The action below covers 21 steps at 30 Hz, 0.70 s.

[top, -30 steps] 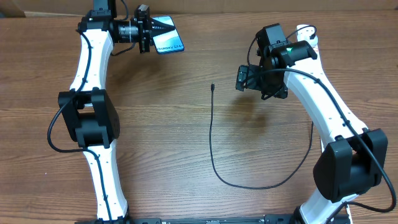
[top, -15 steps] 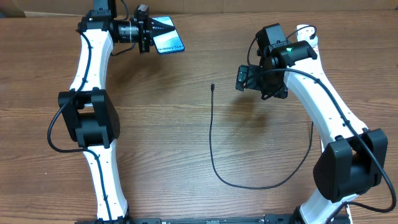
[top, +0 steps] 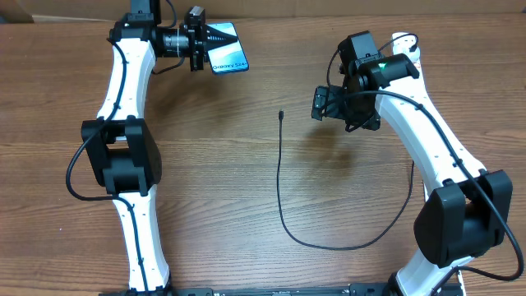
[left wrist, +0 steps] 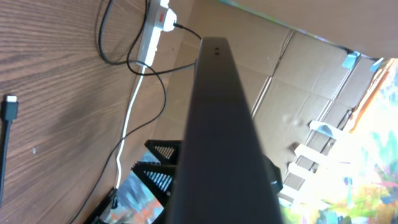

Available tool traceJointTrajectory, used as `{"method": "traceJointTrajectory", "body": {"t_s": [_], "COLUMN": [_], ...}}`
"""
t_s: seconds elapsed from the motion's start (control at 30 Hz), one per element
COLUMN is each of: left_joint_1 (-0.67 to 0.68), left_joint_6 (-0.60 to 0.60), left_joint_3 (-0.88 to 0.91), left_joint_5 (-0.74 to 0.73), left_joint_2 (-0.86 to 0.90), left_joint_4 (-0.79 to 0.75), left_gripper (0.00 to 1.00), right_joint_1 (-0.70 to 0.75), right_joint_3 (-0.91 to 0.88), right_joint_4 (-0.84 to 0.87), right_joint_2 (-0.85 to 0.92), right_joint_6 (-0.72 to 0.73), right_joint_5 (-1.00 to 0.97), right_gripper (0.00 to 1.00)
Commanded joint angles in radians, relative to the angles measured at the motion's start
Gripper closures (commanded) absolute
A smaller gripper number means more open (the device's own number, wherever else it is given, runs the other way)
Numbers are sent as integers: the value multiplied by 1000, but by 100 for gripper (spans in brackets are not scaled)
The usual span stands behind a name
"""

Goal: Plug charger to phone and switch on socket
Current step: 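Raise the phone with the left gripper to the top left and hold, then lower the right gripper and grasp the black cable's connector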

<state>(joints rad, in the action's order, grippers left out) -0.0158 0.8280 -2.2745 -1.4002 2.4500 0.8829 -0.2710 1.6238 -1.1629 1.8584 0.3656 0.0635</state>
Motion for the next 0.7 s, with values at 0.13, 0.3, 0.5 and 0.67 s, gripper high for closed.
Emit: {"method": "traceJointTrajectory", "body": {"t_s": [0.13,0.3,0.5,0.67], "left_joint_1": [26,25,2,-26], "left_joint_6": [-40,-56,-66,-61], "left_joint_3": [-31,-31,-31,-31], "left_joint_5": [-43,-33,-33,-35], "left_joint_2": [-45,-35,-30,-30], "left_joint_4": [3,2,1,3], "left_gripper": [96,96,96,96], "right_joint_1": [-5,-5,-40,-116], "right_joint_3": [23,23,23,23], "right_joint_4": [83,106,172,217], "right_joint_2": [-1,-1,-1,10], "right_joint_6": [-3,-52,-98,-97], "right_joint_5": [5,106,110,13], "right_gripper": [0,0,8,14]}}
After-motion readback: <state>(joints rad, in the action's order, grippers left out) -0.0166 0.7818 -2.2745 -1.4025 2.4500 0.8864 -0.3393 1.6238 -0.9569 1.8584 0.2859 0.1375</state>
